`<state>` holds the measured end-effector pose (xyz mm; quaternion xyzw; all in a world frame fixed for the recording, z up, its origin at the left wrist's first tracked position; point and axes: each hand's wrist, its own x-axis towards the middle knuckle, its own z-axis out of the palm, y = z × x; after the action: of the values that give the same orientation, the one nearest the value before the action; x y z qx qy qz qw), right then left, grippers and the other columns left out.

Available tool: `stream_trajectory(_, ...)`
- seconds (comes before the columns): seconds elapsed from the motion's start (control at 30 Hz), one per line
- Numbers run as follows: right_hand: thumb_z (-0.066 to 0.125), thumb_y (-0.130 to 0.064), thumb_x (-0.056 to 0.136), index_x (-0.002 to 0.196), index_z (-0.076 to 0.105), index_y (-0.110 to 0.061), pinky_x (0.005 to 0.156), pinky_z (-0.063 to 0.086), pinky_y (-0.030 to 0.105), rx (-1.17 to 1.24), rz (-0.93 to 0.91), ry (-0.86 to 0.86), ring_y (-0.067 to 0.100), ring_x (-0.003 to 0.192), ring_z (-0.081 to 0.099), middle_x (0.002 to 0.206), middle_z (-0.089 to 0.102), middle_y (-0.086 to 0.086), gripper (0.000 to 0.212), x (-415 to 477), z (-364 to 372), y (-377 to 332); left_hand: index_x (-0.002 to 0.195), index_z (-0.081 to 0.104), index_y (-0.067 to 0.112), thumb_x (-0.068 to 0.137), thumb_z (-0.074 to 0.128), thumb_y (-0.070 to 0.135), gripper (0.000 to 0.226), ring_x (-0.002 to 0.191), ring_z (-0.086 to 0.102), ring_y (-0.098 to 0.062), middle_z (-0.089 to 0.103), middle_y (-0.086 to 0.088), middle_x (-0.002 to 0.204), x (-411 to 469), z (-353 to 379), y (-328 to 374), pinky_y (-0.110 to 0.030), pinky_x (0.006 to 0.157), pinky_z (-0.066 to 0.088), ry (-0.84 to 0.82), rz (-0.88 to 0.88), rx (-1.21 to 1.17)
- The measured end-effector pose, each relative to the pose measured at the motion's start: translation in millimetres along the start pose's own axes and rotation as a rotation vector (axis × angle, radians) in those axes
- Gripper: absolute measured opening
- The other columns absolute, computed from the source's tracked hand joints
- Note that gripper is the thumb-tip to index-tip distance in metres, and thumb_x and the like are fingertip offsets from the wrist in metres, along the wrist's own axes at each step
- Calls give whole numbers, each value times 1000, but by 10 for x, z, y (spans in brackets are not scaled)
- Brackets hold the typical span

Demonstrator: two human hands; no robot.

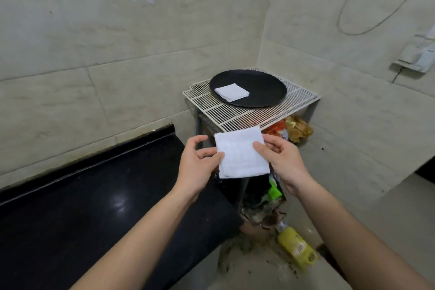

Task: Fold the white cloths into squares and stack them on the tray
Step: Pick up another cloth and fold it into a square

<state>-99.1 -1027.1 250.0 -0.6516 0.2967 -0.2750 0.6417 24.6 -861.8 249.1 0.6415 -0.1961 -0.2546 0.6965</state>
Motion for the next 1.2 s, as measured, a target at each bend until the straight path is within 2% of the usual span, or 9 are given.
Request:
stream_trajectory(0.13,72,-15,91,109,70,-16,71,55,18,-77,-32,3,4,81,71,81,76,-10,18,774,-143,-284,116,50,20,85,72,5,41,81,73,-24,75,-4,93,780,328,261,-34,59,58,32,38,-27)
stream_trajectory(0.27,67,-23,95,112,70,-20,85,59,40,-137,-80,-11,22,93,74,95,77,7,17,1417,-323,-494,102,53,17,86,71,3,28,68,69,-18,76,-1,81,1408,624,453,-32,57,57,51,24,-56)
stream_trajectory(0.43,64,-30,96,116,70,-21,77,57,32,-256,-107,-46,10,85,74,86,78,-3,23,2101,-492,-589,91,63,9,88,71,9,9,64,64,-17,70,-5,71,2000,907,420,-25,55,50,85,-28,-88)
stream_trajectory(0.53,61,-36,97,118,68,-27,79,58,30,-298,-64,-119,7,89,71,94,75,-7,24,2558,-593,-585,102,69,8,89,70,10,13,73,67,-16,74,-10,92,2341,1060,385,-23,61,53,76,-80,-100)
stream_trajectory(0.67,60,-28,98,125,66,-25,90,57,37,-269,83,-253,14,102,67,113,69,-5,27,3218,-660,-507,119,67,13,84,72,1,37,87,70,-16,71,-3,112,2733,1219,277,-22,67,54,74,-128,-10)
stream_trajectory(0.73,61,-21,97,120,67,-27,83,59,33,-230,155,-350,14,101,68,113,70,-5,24,3572,-705,-467,124,64,12,83,72,-3,44,96,70,-19,68,-4,118,2954,1314,214,-24,69,55,132,-138,30)
stream_trajectory(0.83,60,-7,95,103,70,-28,71,57,22,-168,209,-497,11,95,72,105,76,-4,24,3991,-712,-410,126,61,7,84,70,-4,44,102,69,-21,68,-7,119,3249,1399,177,-26,74,55,247,-142,56)
stream_trajectory(1.0,63,-4,92,126,65,-17,77,58,24,-205,228,-564,12,100,70,113,73,-1,36,4530,-518,-178,113,64,9,85,69,-5,31,89,70,-17,71,-4,103,3581,1468,162,-24,75,55,439,-135,105)
stream_trajectory(1.2,68,-9,89,135,58,-14,93,56,37,-255,198,-575,16,106,67,125,67,5,47,4874,-280,77,116,66,1,82,73,-1,34,100,69,-27,72,-11,109,3847,1401,-26,-45,94,55,611,-214,180)
